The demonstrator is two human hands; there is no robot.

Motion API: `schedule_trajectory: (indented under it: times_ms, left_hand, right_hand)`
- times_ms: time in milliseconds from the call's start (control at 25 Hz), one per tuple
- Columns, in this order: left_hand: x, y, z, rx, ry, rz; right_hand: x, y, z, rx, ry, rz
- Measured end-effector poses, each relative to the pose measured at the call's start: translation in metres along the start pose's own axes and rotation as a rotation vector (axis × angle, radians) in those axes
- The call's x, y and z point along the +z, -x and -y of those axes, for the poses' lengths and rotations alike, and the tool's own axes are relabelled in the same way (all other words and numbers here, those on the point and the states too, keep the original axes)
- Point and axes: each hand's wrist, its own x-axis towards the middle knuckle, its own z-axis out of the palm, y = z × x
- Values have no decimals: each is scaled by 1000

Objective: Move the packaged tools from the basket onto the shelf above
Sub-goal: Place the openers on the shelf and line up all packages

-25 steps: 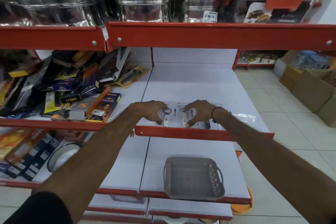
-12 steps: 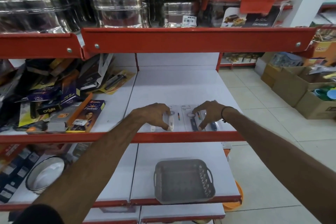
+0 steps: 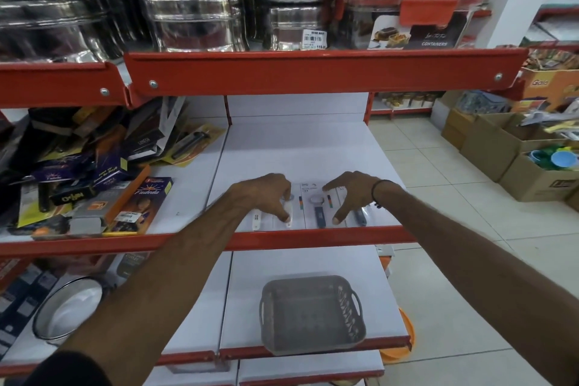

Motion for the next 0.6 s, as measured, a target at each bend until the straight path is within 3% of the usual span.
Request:
schedule_trajectory:
  times_ms: [160,600]
  left_hand:
    - [4,-8,-24,52,104,-140]
    - [25,-11,-40,50,45,-86]
  right_hand:
    - [-18,10,-33,63,69,-31]
    - [-7,9,-29,24,100,74]
